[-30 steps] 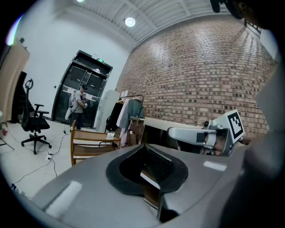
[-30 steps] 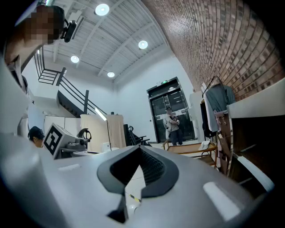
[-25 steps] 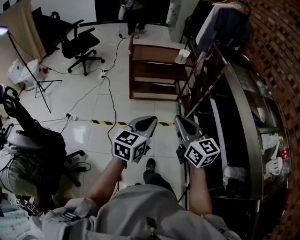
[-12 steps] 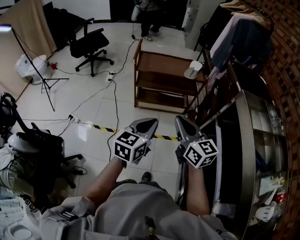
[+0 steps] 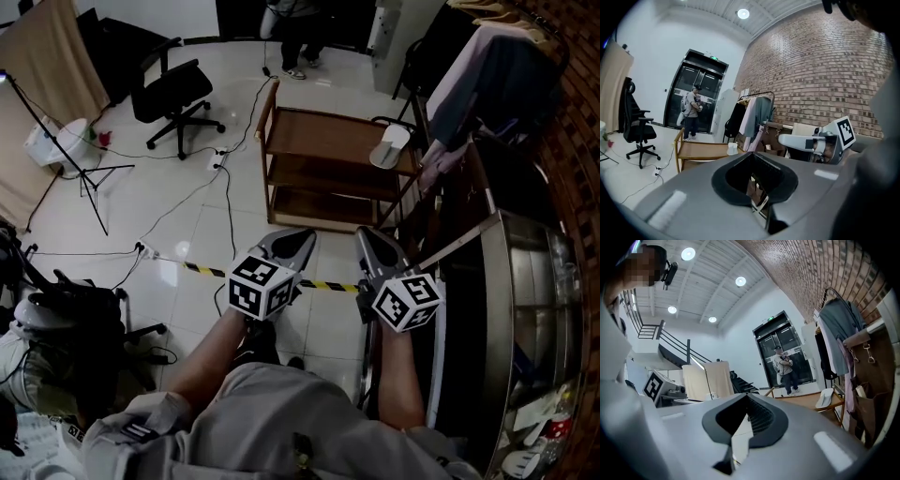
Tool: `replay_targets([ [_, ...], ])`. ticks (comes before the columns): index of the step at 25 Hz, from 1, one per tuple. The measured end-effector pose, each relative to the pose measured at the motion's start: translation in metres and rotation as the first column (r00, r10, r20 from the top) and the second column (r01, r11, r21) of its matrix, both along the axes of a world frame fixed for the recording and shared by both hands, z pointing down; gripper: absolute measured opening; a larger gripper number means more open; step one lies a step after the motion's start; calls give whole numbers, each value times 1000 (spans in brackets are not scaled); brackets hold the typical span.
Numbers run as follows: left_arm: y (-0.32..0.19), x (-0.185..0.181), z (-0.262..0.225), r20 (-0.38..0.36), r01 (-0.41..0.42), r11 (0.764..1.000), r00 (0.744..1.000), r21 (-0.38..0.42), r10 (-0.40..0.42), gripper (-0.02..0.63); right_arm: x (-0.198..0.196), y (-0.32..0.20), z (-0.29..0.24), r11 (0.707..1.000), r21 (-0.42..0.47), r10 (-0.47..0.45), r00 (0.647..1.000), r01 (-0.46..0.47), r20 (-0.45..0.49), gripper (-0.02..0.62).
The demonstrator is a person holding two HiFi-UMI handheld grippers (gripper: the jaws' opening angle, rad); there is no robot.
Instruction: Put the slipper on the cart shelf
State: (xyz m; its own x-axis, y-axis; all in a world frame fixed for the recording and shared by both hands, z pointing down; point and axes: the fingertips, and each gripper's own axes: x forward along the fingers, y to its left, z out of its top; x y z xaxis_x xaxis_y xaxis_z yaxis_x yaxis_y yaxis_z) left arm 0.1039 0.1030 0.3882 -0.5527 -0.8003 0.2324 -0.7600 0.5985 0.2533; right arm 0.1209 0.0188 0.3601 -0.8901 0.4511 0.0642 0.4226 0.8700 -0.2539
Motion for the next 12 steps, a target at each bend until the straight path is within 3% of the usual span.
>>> replay_targets([
  [12,-52,-168,16,-27,-183,983,983,34,184,8,-151,-45,21,981,78,181,981,-176,-64,0],
])
